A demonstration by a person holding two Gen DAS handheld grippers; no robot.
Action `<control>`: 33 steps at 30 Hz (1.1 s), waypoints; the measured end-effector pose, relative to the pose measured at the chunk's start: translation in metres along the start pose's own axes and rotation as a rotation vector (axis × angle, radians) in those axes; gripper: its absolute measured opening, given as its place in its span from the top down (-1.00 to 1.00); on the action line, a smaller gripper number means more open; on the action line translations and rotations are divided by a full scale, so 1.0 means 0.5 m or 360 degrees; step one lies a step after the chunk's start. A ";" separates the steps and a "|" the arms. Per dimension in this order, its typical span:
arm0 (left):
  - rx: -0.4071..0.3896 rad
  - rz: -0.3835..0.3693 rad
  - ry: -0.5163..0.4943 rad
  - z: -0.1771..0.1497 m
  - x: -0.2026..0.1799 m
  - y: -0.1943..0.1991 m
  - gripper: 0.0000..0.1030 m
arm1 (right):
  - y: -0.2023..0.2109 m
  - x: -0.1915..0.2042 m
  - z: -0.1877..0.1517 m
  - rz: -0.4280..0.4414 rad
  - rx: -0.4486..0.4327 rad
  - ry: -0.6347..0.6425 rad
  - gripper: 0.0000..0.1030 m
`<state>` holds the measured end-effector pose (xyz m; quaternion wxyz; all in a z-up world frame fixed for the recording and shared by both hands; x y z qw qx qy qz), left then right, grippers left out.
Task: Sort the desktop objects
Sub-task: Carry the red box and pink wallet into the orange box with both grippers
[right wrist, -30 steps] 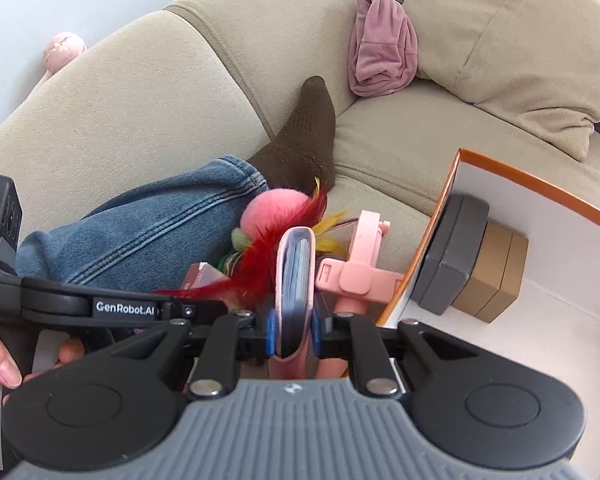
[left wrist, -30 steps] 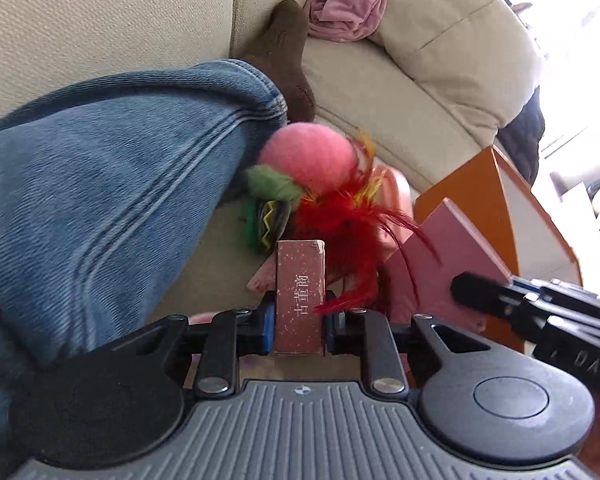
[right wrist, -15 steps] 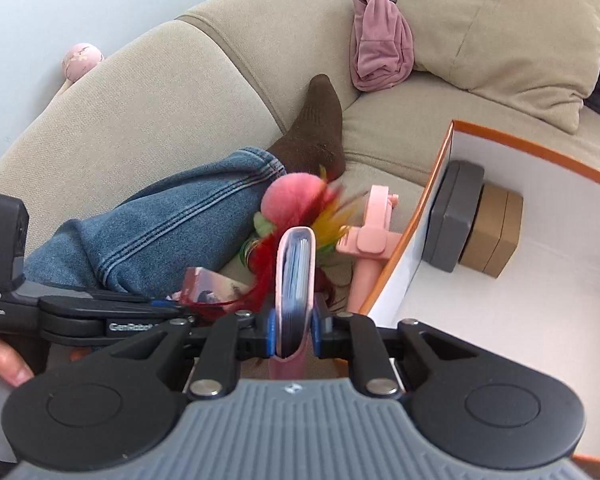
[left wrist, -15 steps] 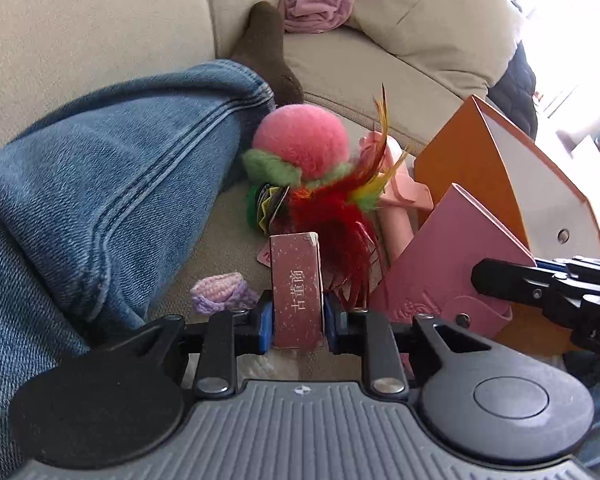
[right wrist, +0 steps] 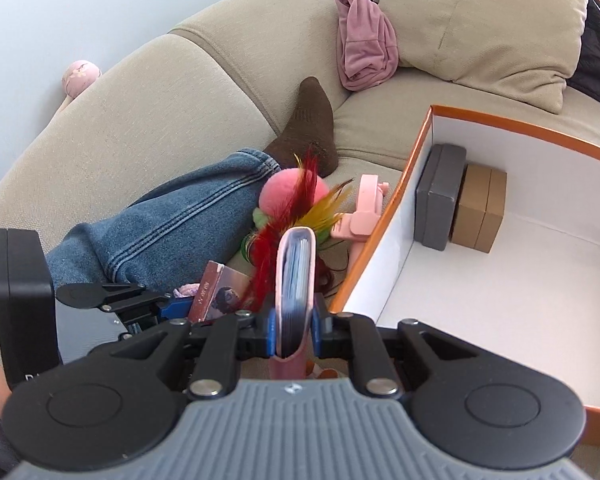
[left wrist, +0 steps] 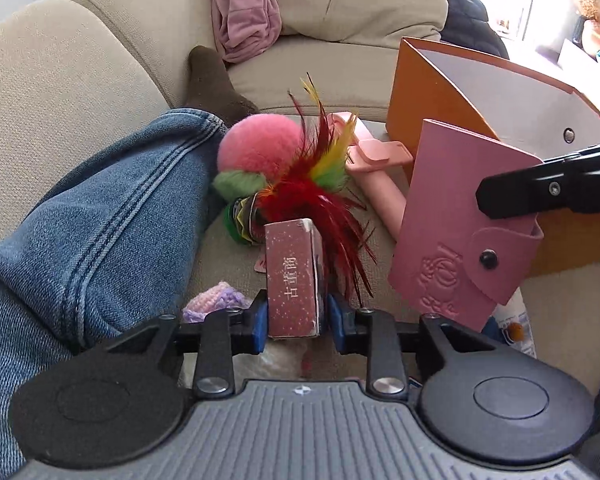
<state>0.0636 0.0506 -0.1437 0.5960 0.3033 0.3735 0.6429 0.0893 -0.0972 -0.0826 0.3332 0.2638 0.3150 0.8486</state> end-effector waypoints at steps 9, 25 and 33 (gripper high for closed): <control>0.0002 -0.0140 0.0099 0.000 0.010 0.090 0.50 | 0.038 0.001 0.008 0.0016 -0.0061 -0.0012 0.66; -0.0232 -0.0404 0.0281 0.127 0.004 0.249 0.50 | 0.151 -0.044 0.045 -0.0017 -0.0263 -0.0123 0.66; -0.0337 -0.0628 0.0146 0.244 -0.136 0.261 0.51 | 0.226 -0.113 0.075 -0.0175 -0.0426 -0.0224 0.66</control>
Point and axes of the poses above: each gripper's, at about its wrist camera, not at the fingertips, and y roughly against the way its jaws point, x to its left, z to its top, the point moved 8 cm from there along -y, roughly the way its jaws point, and after that the axes turned 11 degrees about y, right-handed, at the moved point
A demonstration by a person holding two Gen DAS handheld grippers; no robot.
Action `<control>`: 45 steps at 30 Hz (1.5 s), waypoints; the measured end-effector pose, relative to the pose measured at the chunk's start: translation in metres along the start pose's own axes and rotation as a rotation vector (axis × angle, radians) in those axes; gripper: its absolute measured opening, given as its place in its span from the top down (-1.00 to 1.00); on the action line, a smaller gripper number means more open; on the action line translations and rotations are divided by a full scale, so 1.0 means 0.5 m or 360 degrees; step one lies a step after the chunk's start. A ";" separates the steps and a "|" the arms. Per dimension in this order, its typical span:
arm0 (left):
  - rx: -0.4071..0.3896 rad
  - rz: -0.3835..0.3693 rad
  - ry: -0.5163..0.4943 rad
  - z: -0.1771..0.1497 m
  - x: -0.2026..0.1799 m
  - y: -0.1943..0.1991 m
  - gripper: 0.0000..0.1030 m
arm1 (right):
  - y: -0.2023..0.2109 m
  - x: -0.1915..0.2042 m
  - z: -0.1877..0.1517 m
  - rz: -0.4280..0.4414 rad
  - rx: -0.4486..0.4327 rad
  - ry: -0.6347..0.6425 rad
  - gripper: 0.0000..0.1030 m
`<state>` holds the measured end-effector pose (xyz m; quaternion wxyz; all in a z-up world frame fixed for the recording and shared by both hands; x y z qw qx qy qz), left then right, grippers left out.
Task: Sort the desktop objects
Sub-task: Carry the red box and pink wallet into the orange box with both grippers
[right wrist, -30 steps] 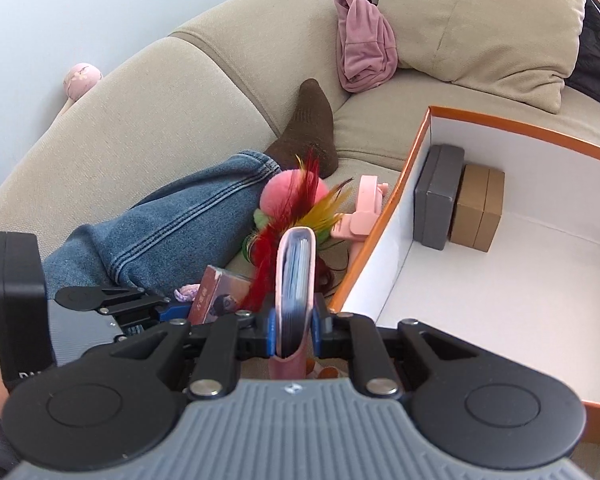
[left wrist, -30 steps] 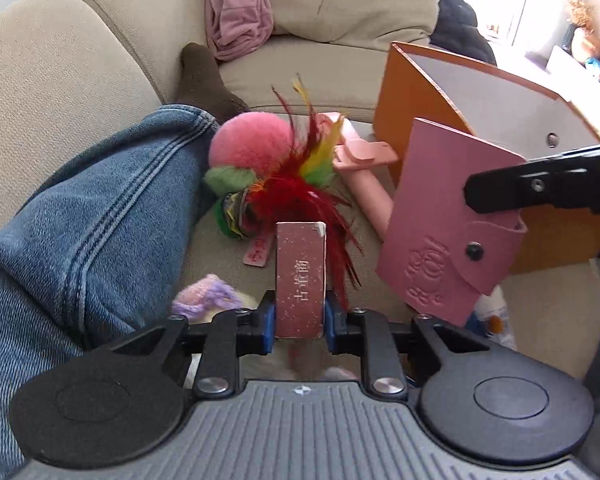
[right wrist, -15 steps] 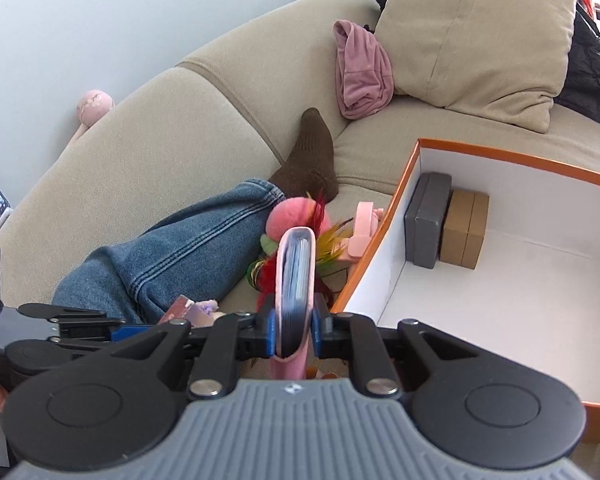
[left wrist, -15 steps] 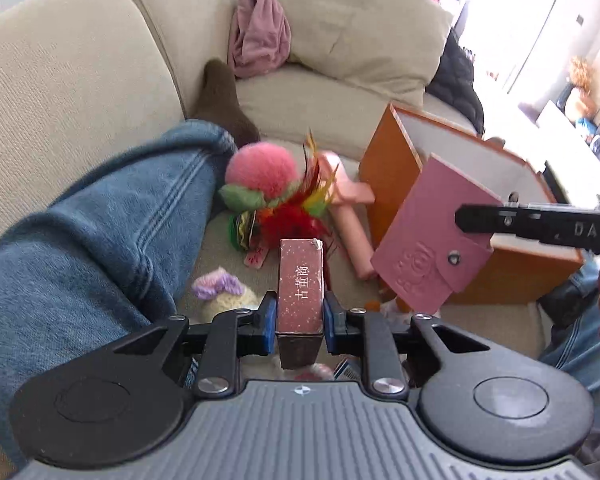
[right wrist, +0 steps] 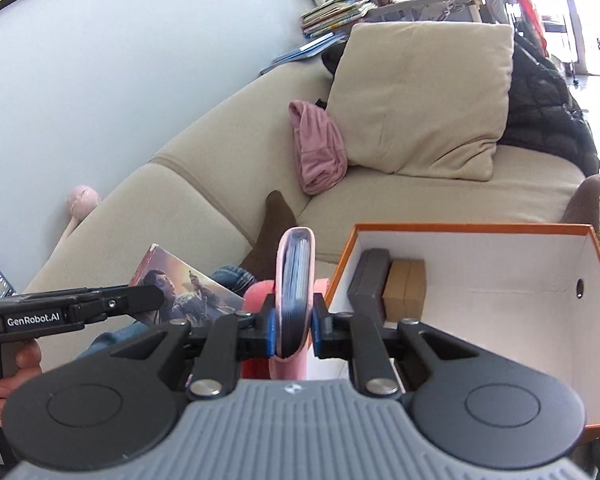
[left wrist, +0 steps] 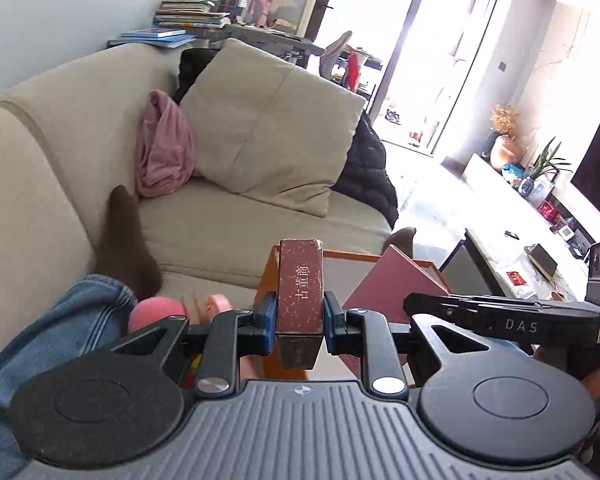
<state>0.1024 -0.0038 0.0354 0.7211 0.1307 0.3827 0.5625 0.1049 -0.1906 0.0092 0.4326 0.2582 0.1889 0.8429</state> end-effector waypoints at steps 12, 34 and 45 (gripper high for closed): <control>0.0354 -0.0035 0.0030 -0.024 -0.077 -0.324 0.51 | -0.075 -0.204 -0.015 -0.0347 0.0043 -0.0181 0.66; 0.0446 0.0219 -0.0058 -0.087 -0.068 -0.512 0.50 | -0.234 -0.315 -0.073 -0.0315 0.0217 -0.0201 0.66; 0.0466 0.0101 0.0011 -0.072 -0.060 -0.470 0.05 | -0.232 -0.306 -0.088 -0.0220 0.0327 -0.0242 0.48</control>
Point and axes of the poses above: each gripper's, at about its wrist camera, not at the fingertips, and y roughly against the way its jaws point, x to its left, z to its top, the point moved 8 cm from there along -y, roughly the way its jaws point, and after that the axes turned 11 degrees about y, right-handed, at the moved point
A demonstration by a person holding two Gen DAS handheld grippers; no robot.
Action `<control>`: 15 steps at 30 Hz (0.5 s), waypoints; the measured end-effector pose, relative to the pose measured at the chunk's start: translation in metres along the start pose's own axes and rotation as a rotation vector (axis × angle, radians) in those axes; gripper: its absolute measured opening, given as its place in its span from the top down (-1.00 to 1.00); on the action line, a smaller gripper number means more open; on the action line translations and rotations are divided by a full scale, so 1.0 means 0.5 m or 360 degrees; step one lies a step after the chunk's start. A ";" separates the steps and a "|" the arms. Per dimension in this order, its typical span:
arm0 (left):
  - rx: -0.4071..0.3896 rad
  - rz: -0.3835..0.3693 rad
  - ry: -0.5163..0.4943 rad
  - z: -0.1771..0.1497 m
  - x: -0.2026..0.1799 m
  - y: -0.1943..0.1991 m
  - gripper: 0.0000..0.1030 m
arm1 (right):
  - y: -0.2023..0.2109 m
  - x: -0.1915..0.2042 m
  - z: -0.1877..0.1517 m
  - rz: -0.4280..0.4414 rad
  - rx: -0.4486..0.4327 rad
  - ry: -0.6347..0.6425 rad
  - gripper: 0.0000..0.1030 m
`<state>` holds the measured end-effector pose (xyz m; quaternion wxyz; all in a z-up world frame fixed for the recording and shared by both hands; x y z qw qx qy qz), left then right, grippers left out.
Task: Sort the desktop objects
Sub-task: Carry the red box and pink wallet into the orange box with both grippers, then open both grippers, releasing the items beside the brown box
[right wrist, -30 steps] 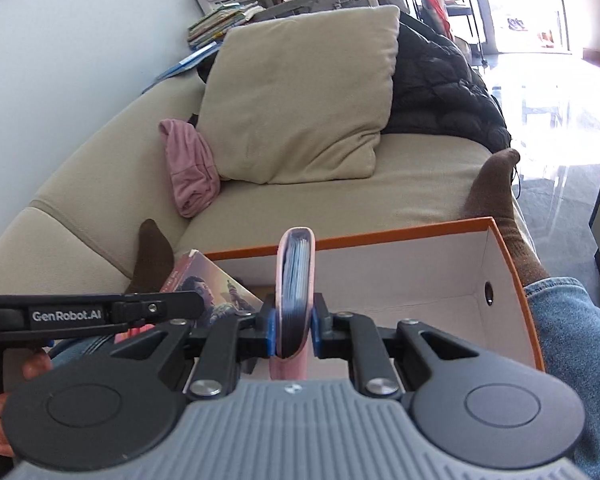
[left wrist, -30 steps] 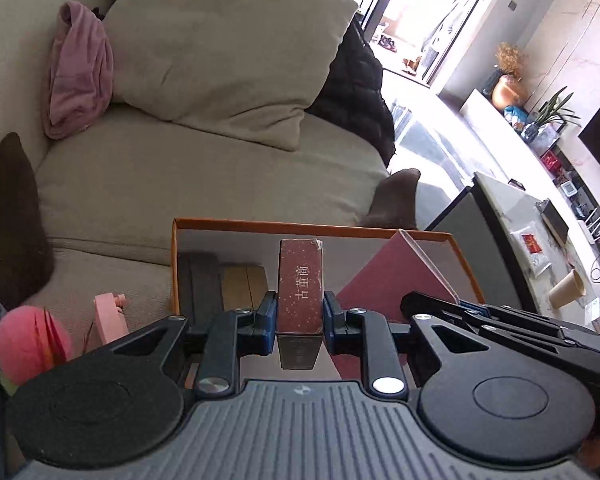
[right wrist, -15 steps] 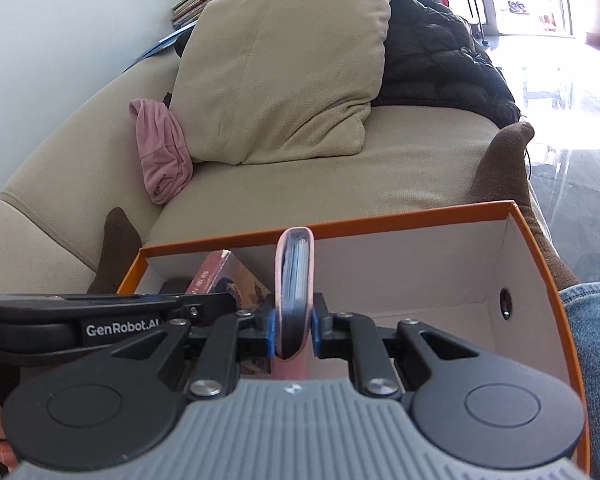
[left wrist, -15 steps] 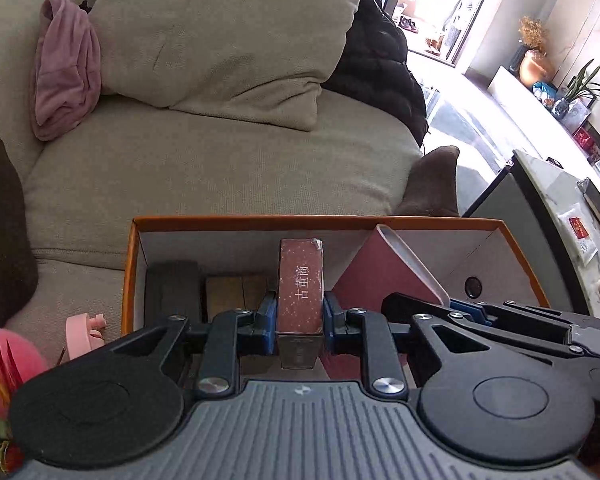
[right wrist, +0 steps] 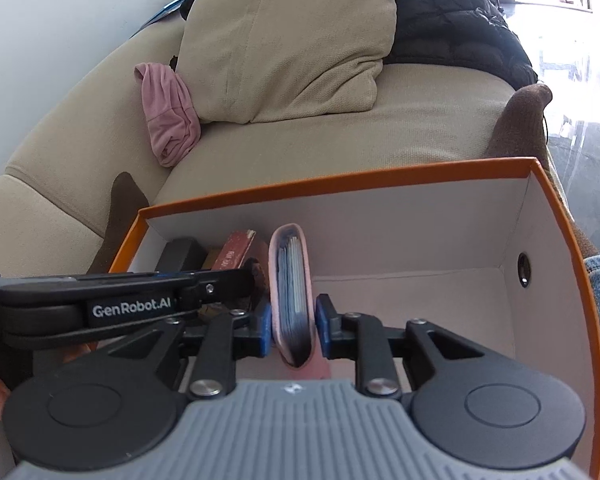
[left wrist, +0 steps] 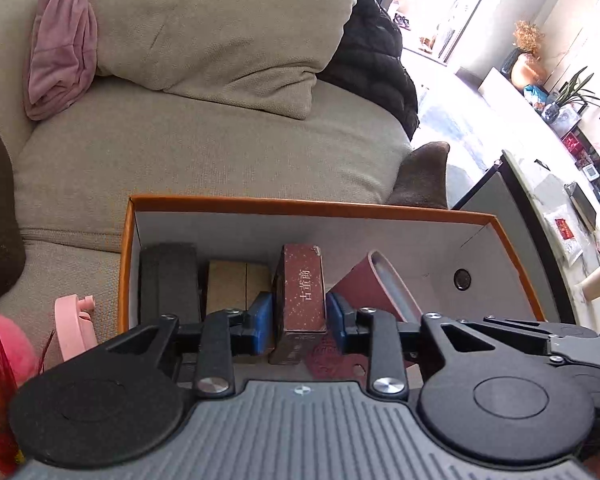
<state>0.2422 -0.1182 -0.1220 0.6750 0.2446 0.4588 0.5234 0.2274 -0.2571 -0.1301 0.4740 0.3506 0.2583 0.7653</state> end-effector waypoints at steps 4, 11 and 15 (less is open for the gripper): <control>-0.0065 -0.0099 0.0004 0.007 -0.005 0.058 -0.06 | 0.000 0.011 -0.006 -0.0018 0.0055 0.0038 0.47; -0.0355 -0.0002 0.0061 0.022 0.058 0.176 -0.06 | -0.007 0.007 0.000 -0.0144 0.0065 0.0004 0.65; -0.0338 0.0050 0.0128 0.017 0.106 0.198 -0.06 | -0.021 0.019 0.007 -0.0162 0.0044 0.0020 0.66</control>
Point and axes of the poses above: each gripper's, at about its wrist camera, not at the fingertips, and y roughly against the way its jaws point, x to its left, z to its top, the point moved 8 cm from there along -y, roughly the way its jaws point, and after that the axes turned 11 degrees about y, right-handed, at the moved point
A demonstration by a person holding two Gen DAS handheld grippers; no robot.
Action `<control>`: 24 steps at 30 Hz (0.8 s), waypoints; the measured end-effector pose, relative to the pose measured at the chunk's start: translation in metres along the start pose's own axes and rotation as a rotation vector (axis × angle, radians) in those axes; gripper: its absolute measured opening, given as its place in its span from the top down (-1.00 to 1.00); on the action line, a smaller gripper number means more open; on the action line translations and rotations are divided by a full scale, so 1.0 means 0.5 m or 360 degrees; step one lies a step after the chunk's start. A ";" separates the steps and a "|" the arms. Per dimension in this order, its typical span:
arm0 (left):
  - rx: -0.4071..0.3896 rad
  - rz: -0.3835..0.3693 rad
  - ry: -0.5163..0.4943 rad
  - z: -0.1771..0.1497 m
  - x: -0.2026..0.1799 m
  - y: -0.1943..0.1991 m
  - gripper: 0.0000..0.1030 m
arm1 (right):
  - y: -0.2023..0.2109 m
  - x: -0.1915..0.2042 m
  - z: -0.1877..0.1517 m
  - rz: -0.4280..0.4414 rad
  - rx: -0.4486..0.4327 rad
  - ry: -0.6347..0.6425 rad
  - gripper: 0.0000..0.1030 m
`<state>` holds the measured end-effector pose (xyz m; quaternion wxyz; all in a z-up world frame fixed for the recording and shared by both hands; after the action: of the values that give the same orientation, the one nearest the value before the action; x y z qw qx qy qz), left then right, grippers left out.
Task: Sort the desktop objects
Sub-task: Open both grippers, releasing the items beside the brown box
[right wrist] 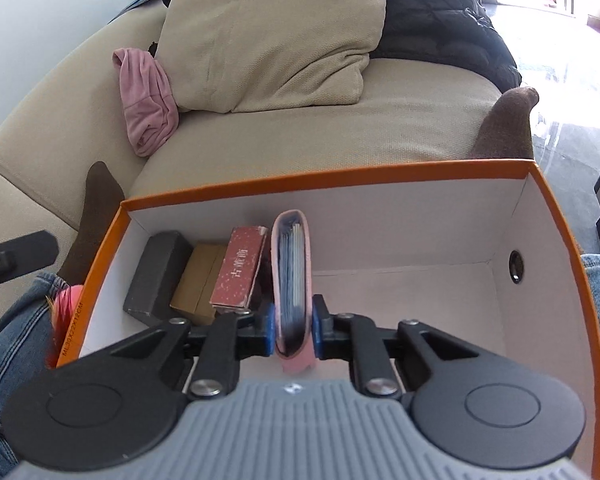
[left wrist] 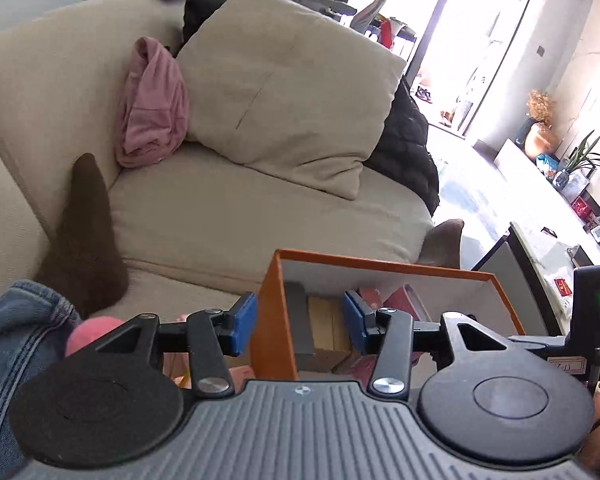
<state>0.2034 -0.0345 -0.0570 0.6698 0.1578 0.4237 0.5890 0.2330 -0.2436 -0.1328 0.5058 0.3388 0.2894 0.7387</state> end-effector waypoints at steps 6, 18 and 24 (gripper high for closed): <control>0.0082 0.0021 0.0074 -0.022 0.046 -0.006 -0.06 | -0.016 0.029 0.013 -0.0038 -0.0072 0.0086 0.65; 0.0116 -0.0024 0.0136 -0.047 0.062 -0.002 -0.06 | -0.012 0.028 0.011 -0.0003 -0.0016 0.0190 0.43; 0.0096 -0.0018 0.0170 -0.046 0.075 0.011 -0.06 | 0.014 0.035 0.009 0.0118 0.0021 0.0244 0.01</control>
<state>0.1807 -0.0049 -0.0810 0.6446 0.1436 0.4774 0.5797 0.2283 -0.2287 -0.1212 0.4522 0.2949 0.3194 0.7788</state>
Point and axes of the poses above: each gripper's, at about its wrist camera, not at the fingertips, and y roughly against the way its jaws point, x to its left, z to its top, the point moved 8 cm from there along -y, roughly the way its jaws point, and after that the axes turned 11 degrees about y, right-handed, at the moved point
